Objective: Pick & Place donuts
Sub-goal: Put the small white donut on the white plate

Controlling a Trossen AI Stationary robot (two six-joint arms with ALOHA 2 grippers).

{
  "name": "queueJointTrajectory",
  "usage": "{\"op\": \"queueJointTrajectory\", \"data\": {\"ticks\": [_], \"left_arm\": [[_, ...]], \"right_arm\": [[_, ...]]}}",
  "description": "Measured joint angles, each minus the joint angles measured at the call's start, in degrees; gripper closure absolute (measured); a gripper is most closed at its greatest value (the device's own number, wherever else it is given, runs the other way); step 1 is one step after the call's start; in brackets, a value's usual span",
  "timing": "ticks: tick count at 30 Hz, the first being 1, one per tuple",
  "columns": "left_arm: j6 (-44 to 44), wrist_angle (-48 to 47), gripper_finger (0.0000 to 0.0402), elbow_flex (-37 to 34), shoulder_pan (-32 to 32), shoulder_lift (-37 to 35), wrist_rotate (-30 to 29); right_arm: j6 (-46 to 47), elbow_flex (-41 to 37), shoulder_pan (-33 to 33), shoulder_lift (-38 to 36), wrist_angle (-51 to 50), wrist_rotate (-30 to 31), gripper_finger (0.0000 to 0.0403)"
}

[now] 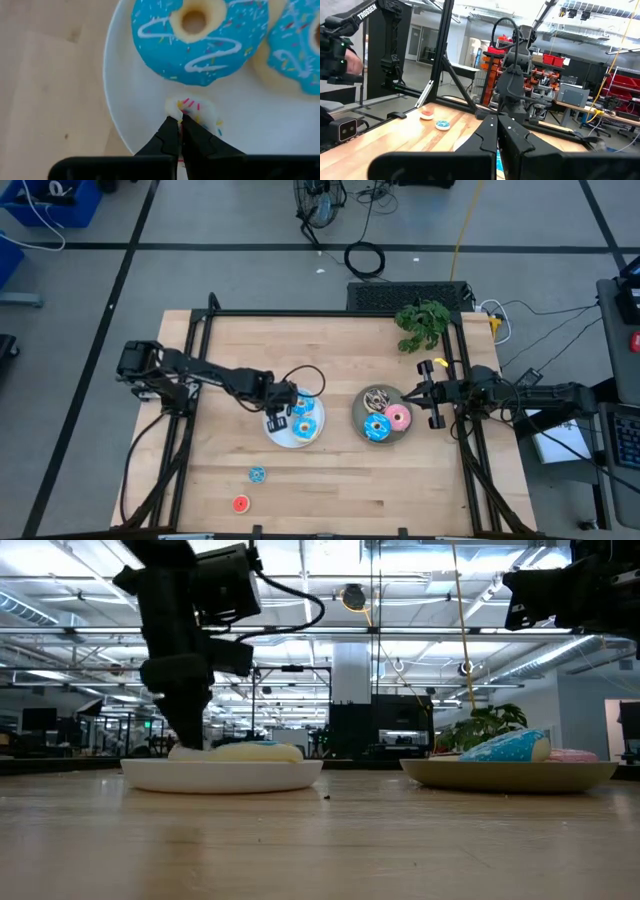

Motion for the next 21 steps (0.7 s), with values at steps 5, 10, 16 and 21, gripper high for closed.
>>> {"op": "queueJointTrajectory", "data": {"ticks": [5, 10, 16, 21], "left_arm": [[-1.23, 6.50, 0.0393, -4.09, 0.17, 0.00, 0.00], [-1.83, 6.76, 0.0384, -4.97, 1.30, 0.00, -0.96], [-1.20, 7.74, 0.0382, -4.98, 1.57, 0.45, -1.41], [-1.07, 9.95, 0.0378, -4.94, 1.62, 1.73, 0.24]], "right_arm": [[0.00, 0.00, 0.00, 0.00, -0.01, -0.02, 0.0403], [-0.02, 0.00, -0.02, 0.00, 0.00, -0.02, 0.0403], [-0.20, -0.01, -0.01, 0.00, 0.00, -0.02, 0.0403], [-0.20, 0.00, 0.00, -0.02, -0.09, -0.02, 0.0403]]}}
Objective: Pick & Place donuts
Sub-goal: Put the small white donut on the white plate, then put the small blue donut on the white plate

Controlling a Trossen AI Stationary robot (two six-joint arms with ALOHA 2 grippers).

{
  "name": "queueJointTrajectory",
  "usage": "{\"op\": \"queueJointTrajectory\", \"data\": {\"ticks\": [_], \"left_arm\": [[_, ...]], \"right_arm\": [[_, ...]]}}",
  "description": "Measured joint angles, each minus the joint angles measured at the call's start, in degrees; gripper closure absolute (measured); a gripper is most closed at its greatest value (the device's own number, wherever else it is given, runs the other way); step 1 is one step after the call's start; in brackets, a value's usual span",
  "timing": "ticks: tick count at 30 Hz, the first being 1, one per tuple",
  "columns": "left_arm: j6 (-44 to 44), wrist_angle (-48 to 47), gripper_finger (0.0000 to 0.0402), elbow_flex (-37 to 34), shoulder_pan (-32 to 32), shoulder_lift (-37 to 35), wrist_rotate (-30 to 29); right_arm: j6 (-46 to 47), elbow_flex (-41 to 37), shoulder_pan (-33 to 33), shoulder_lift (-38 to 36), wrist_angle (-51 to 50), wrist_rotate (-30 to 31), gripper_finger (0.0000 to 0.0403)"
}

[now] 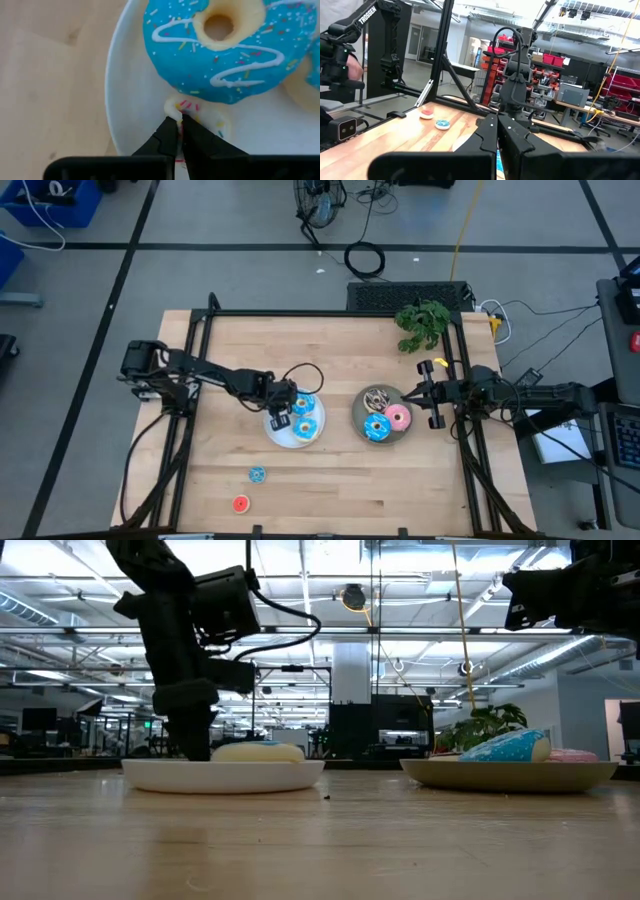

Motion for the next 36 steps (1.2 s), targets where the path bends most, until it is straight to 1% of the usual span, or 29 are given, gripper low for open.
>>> {"op": "queueJointTrajectory", "data": {"ticks": [3, 9, 11, 14, 17, 23, 28, 32, 36], "left_arm": [[-0.39, 0.15, 0.0353, 0.03, -0.04, 0.37, 0.33], [-1.41, -1.86, 0.0263, 0.07, 0.60, 0.05, 0.40], [-1.71, -3.27, 0.0238, 0.62, 0.83, -0.29, 0.19], [-1.62, -5.38, 0.0216, 1.62, 0.85, -0.92, -1.19], [-1.57, -6.90, 0.0209, 3.20, 0.62, -2.21, -1.69], [-1.36, -10.19, 0.0215, 5.59, 0.48, -2.78, -1.79], [-0.46, -16.80, 0.0219, 8.95, -0.68, -2.81, -0.35], [-3.26, -25.60, 0.0220, 15.50, -4.38, -4.79, -0.43], [-5.35, -34.44, 0.0226, 21.70, -10.35, -6.87, -1.18]], "right_arm": [[0.00, 0.00, -0.01, 0.14, 0.01, 0.00, 0.0403], [0.00, -0.01, -0.01, 0.51, 0.51, 0.00, 0.0403], [0.00, 0.00, -0.01, 0.55, 0.52, 0.01, 0.0403], [-0.01, 0.00, -0.01, 0.57, 0.53, 0.01, 0.0403], [-0.02, -0.02, -0.01, 0.57, 0.53, 0.02, 0.0403], [-0.02, 0.00, 0.00, 0.57, 0.51, 0.00, 0.0403], [-0.02, 0.00, -0.01, 0.57, 0.51, 0.00, 0.0403], [-0.02, -0.02, 0.01, 0.57, 0.51, 0.00, 0.0403], [-0.24, 0.00, -0.01, 0.57, 0.49, 0.00, 0.0403]]}}
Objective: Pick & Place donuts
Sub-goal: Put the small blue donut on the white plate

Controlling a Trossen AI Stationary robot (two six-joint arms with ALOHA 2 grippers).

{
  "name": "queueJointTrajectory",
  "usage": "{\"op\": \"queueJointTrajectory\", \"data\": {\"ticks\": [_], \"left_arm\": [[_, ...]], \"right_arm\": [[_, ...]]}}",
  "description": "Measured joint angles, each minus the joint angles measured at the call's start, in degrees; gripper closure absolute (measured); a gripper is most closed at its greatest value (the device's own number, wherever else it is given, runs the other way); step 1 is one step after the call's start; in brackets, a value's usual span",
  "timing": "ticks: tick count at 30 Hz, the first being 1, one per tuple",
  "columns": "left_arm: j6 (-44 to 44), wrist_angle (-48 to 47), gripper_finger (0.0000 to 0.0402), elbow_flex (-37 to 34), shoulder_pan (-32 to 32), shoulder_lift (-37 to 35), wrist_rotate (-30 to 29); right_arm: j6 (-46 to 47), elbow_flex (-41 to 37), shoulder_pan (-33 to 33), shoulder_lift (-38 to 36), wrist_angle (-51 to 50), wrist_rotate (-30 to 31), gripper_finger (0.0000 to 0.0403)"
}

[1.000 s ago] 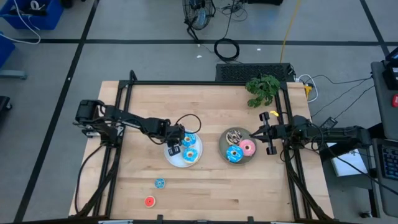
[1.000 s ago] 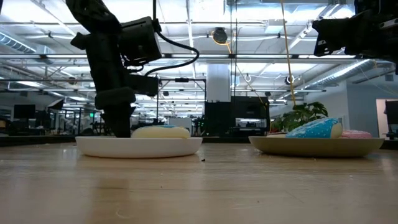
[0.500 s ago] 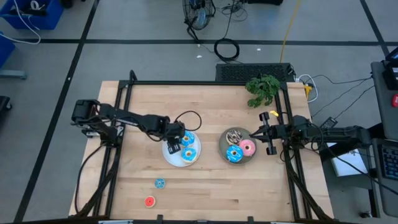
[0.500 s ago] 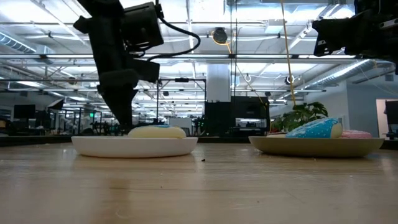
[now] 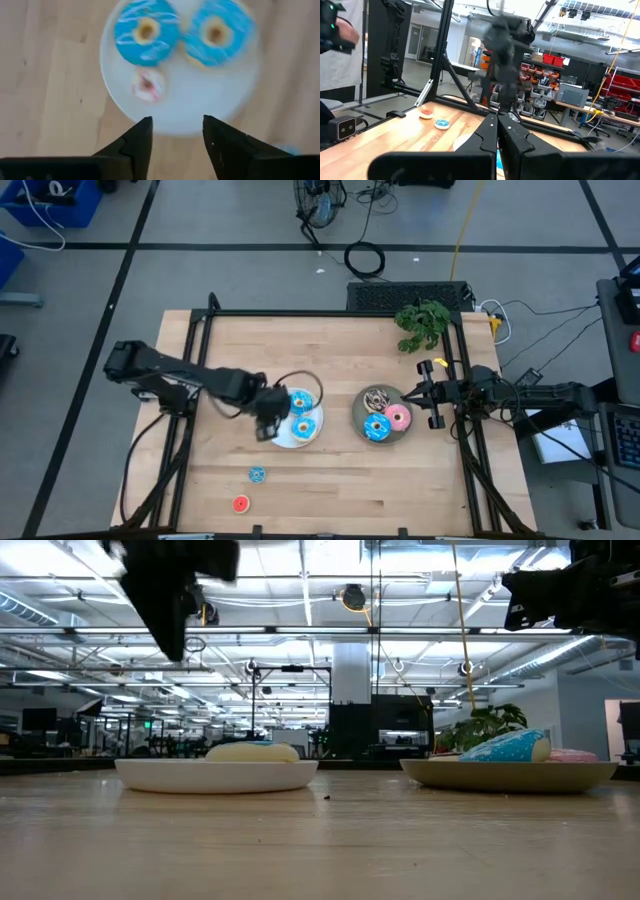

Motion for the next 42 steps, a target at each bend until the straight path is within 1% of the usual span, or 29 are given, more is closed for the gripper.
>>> {"op": "queueJointTrajectory", "data": {"ticks": [2, 5, 9, 12, 15, 18, 22, 25, 27, 30, 35, 39, 42], "left_arm": [[-0.10, -1.91, 0.0240, 1.64, -3.81, -1.82, -1.20], [-1.72, -2.11, 0.0270, 2.76, -9.84, -5.05, -3.76], [-7.04, -2.12, 0.0331, 2.26, -18.67, -11.33, -6.89], [-12.53, -2.95, 0.0386, 0.82, -22.94, -15.72, -9.16], [-16.97, -6.00, 0.0393, -1.03, -24.62, -18.75, -12.31], [-19.68, -6.76, 0.0398, -4.12, -25.27, -20.88, -13.72], [-20.88, -3.83, 0.0395, -8.54, -25.24, -21.57, -12.74], [-21.06, 3.21, 0.0398, -12.39, -25.24, -21.04, -10.85], [-21.02, 8.51, 0.0396, -14.99, -25.25, -19.86, -9.60], [-24.33, 14.19, 0.0372, -17.72, -24.77, -17.17, -7.33], [-30.10, 17.03, 0.0306, -19.91, -23.58, -12.02, -4.48], [-30.30, 23.16, 0.0249, -20.36, -24.56, -6.97, -0.67], [-29.09, 26.90, 0.0220, -20.36, -25.67, -2.70, 2.72]], "right_arm": [[0.01, 0.00, 0.00, 0.00, 0.00, 0.00, 0.0403], [0.28, 0.00, 0.00, 0.00, -0.40, -0.02, 0.0403], [0.35, 0.00, 0.01, 0.15, -0.43, -0.09, 0.0403], [0.14, -0.01, 0.01, 0.17, -0.36, -0.11, 0.0403], [0.04, 0.00, -0.01, 0.23, -0.43, -0.13, 0.0403], [0.02, 0.00, 0.01, 0.50, -0.45, -0.11, 0.0403], [0.02, 0.00, 0.00, 0.62, -0.44, -0.09, 0.0403], [0.00, 0.00, 0.01, 0.63, -0.44, -0.09, 0.0403], [-0.19, -0.01, 0.01, 0.66, -0.71, -0.07, 0.0403], [-0.48, 0.00, 0.01, 0.66, -0.87, -0.07, 0.0403], [-0.68, 0.00, 0.01, 0.70, -0.85, -0.07, 0.0403], [-1.09, 0.00, -0.01, 0.70, -0.85, -0.06, 0.0403], [-1.29, 0.00, 0.00, 0.70, -0.85, -0.04, 0.0403]]}}
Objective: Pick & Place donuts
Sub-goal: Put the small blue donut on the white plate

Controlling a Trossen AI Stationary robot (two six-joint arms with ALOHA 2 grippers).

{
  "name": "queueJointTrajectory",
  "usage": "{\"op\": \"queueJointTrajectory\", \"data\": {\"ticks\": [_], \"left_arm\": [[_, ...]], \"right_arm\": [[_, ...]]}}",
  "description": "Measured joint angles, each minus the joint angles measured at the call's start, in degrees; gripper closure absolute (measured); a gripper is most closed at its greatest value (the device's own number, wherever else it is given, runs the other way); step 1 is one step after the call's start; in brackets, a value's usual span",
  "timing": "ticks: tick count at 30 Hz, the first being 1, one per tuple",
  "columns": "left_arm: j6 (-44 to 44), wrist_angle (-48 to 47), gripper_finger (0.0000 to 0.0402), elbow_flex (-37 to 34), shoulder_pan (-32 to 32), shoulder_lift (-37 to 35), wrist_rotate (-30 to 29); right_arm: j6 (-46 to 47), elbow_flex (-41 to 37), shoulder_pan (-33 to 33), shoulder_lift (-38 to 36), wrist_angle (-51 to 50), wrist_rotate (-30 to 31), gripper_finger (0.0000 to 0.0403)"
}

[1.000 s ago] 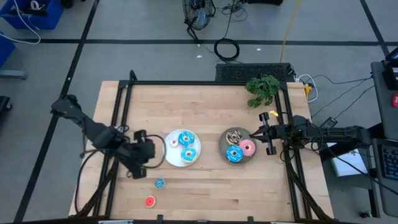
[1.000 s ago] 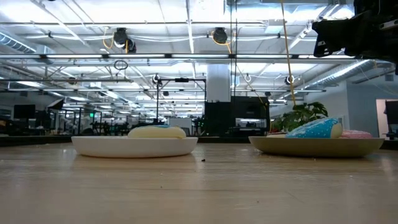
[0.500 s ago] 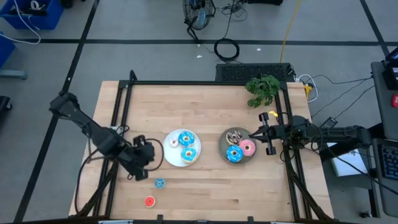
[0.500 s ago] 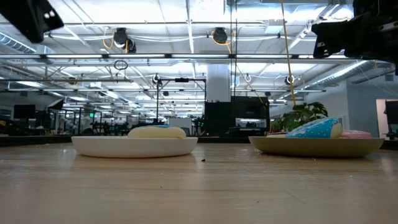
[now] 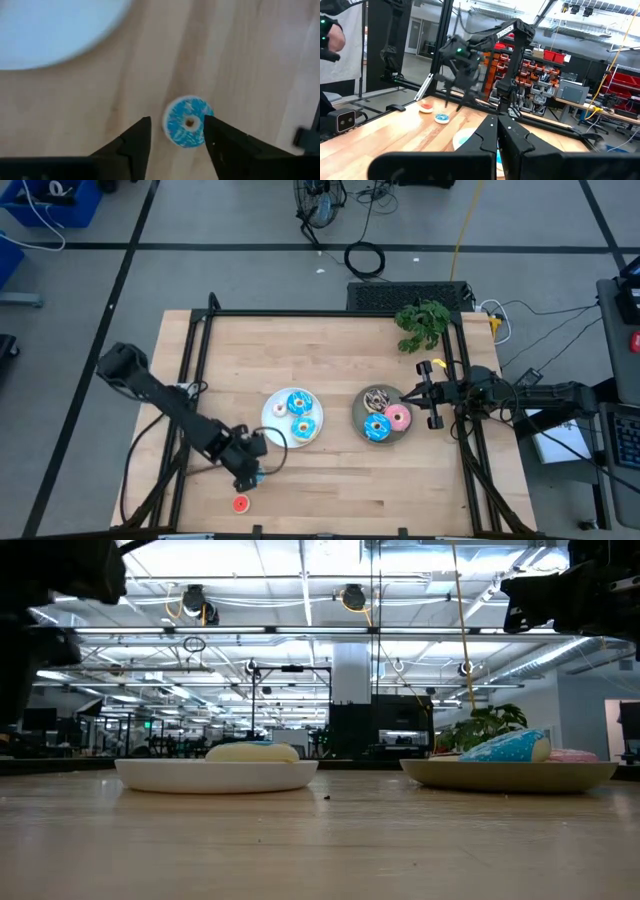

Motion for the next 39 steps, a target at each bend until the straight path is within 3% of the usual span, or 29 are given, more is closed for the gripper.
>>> {"op": "queueJointTrajectory", "data": {"ticks": [5, 19, 34, 39], "left_arm": [[1.30, -0.72, 0.0200, 0.00, -0.97, 4.63, 2.20], [-0.86, 0.97, 0.0199, 0.02, -0.75, 5.95, 1.99], [0.82, 2.40, 0.0199, 0.42, -0.58, 13.74, 3.53], [0.03, 2.30, 0.0240, 0.24, 0.18, 13.40, 5.03]], "right_arm": [[-0.22, 0.00, -0.01, 0.00, 0.00, 0.00, 0.0403], [-0.22, 0.00, 0.01, 0.00, 0.02, 0.00, 0.0403], [-0.22, 0.00, 0.00, 0.00, 0.00, 0.02, 0.0403], [-0.22, 0.00, -0.01, 0.00, 0.02, 0.04, 0.0403]]}}
